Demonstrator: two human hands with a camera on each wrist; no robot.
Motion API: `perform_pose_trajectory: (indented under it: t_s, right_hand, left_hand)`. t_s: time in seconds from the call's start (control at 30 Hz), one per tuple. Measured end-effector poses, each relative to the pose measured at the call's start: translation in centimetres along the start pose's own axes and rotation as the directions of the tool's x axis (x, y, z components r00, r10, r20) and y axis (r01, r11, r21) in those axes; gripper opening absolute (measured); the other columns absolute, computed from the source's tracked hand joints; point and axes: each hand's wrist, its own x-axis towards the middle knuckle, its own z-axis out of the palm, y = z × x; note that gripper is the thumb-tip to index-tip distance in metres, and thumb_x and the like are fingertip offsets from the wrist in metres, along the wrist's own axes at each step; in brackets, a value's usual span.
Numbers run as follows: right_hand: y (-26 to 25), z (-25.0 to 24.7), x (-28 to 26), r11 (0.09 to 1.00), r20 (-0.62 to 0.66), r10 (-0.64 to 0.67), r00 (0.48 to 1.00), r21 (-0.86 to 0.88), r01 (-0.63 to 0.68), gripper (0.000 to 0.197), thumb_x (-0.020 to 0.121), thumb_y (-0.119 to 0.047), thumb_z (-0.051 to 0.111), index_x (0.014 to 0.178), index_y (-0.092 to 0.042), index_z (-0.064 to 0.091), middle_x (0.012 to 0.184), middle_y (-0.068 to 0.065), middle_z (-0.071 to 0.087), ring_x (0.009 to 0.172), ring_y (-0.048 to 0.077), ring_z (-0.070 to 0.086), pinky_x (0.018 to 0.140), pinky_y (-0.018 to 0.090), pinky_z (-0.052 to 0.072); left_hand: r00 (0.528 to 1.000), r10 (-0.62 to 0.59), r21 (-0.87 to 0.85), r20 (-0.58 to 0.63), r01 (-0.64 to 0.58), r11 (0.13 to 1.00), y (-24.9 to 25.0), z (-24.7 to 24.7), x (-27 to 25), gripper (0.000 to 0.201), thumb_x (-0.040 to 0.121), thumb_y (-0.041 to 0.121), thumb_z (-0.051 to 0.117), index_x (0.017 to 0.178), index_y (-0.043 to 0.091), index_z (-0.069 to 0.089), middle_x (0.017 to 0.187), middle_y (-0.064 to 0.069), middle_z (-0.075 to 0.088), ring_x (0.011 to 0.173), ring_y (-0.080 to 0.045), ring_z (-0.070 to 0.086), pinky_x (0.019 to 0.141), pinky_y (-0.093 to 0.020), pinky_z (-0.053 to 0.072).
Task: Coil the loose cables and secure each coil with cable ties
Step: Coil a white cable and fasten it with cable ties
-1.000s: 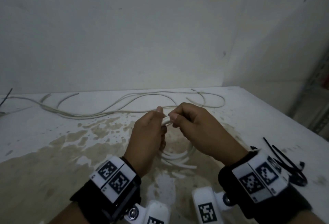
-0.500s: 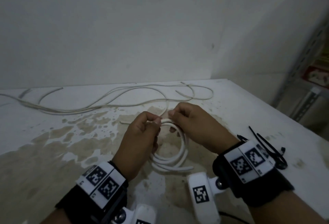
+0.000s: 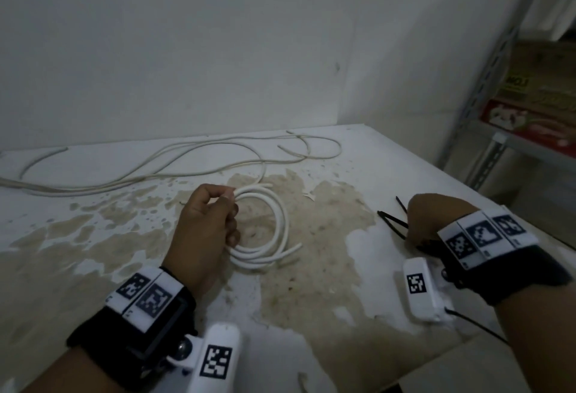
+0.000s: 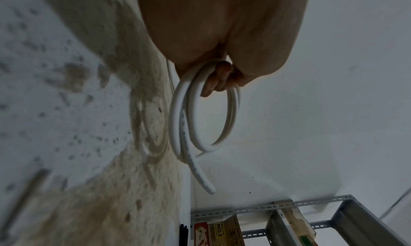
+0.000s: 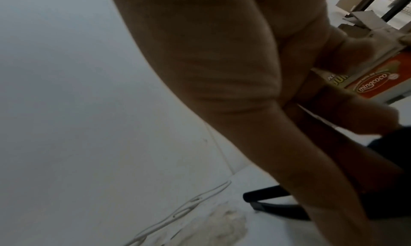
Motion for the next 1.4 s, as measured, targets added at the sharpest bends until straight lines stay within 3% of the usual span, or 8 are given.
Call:
perform_pose_trajectory:
  t_s: [0.27,0.37,0.5,0.67,0.83,1.13,1.23,1.4]
  right_hand:
    - [-0.9,-2.1,0.1,0.997,0.054,-0.065,0.996,-0.048,0.068,0.022,0.088,-0.024,0.059,0.103,-0.009,0.063,0.092,0.001,0.058,0.081,0.017,0.049,0.071,0.024,0.04]
    - [-1.8,-4.3,-1.3,0.986,-0.216,-0.115,0.97,0.092,0.137,0.016,0.091,-0.02,0.049,0.094,-0.011,0.063,0.096,0.006,0.063,0.077,0.02,0.055,0.069,0.027,0.045]
    - [-5.5,-7.5,-5.0,0.865,-0.613,-0.179,0.77,0.275,0.42,0.022,0.096,-0.016,0.043,0.088,-0.009,0.062,0.076,0.007,0.061,0.063,0.018,0.052,0.052,0.024,0.036]
    - [-11.3,-8.2,-8.1,0.653,-0.502,-0.369,0.782,0.459,0.603,0.028,0.095,-0.016,0.043,0.083,-0.011,0.067,0.076,0.002,0.069,0.063,0.015,0.062,0.059,0.027,0.047]
    - [-15.6,-7.2,-7.4,0.605,-0.025,-0.538,0.843,0.685,0.406,0.037,0.096,-0.02,0.049,0.065,-0.008,0.065,0.042,-0.006,0.058,0.033,0.006,0.046,0.041,0.017,0.039]
    - [-20.4,-6.9,-5.6,-0.126,-0.13,-0.518,0.846,0.989,0.075,0.025,0.096,-0.006,0.045,0.075,-0.007,0.058,0.064,0.007,0.065,0.044,0.012,0.047,0.04,0.022,0.037]
    - [-21.0,-7.1,-5.3,-0.222,-0.099,-0.573,0.813,0.974,-0.038,0.025,0.096,-0.005,0.045,0.077,-0.007,0.06,0.066,0.007,0.065,0.046,0.011,0.047,0.041,0.02,0.038]
    - [-21.5,-7.1,-5.0,-0.304,-0.131,-0.635,0.762,0.948,-0.09,0.021,0.097,-0.007,0.044,0.099,0.002,0.063,0.082,0.014,0.069,0.056,0.014,0.062,0.051,0.024,0.052]
  left_hand:
    - [0.999,-0.007,-0.046,-0.036,0.005,0.999,0.1,-0.4,0.1,0.018,0.1,0.011,0.04,0.086,0.015,0.051,0.066,-0.003,0.042,0.045,-0.009,0.031,0.044,-0.023,0.031]
    - [0.998,-0.006,-0.064,-0.067,0.002,0.998,0.0,-0.6,0.1,0.019,0.1,0.01,0.04,0.085,0.015,0.05,0.066,-0.002,0.042,0.046,-0.009,0.031,0.045,-0.023,0.032]
    - [0.993,0.004,-0.089,-0.12,-0.015,0.996,0.1,-1.0,0.5,0.019,0.099,0.008,0.04,0.083,0.014,0.048,0.066,-0.001,0.043,0.046,-0.01,0.032,0.047,-0.025,0.034]
    - [0.979,0.051,-0.075,-0.198,-0.067,0.995,0.3,-1.9,1.3,0.018,0.096,0.003,0.04,0.083,0.013,0.047,0.066,-0.002,0.045,0.045,-0.01,0.035,0.045,-0.025,0.036]
    - [0.964,0.097,0.003,-0.246,-0.1,0.995,0.6,-2.8,1.9,0.018,0.096,0.006,0.043,0.082,0.016,0.048,0.062,-0.003,0.042,0.044,-0.008,0.032,0.047,-0.026,0.028]
    - [0.978,0.021,0.02,-0.207,-0.017,1.0,0.9,-3.6,2.5,0.026,0.096,0.014,0.048,0.12,0.022,0.044,0.065,-0.002,0.047,0.045,-0.009,0.038,0.044,-0.023,0.033]
    - [0.991,0.022,0.029,-0.129,-0.018,0.999,1.2,-4.3,2.8,0.016,0.097,0.01,0.044,0.085,0.011,0.055,0.06,-0.001,0.039,0.046,-0.011,0.031,0.041,-0.022,0.029]
    - [0.982,-0.028,-0.069,-0.188,0.015,0.998,1.3,-5.3,3.6,0.014,0.096,0.01,0.044,0.093,0.015,0.057,0.059,0.003,0.04,0.044,-0.008,0.032,0.039,-0.02,0.028]
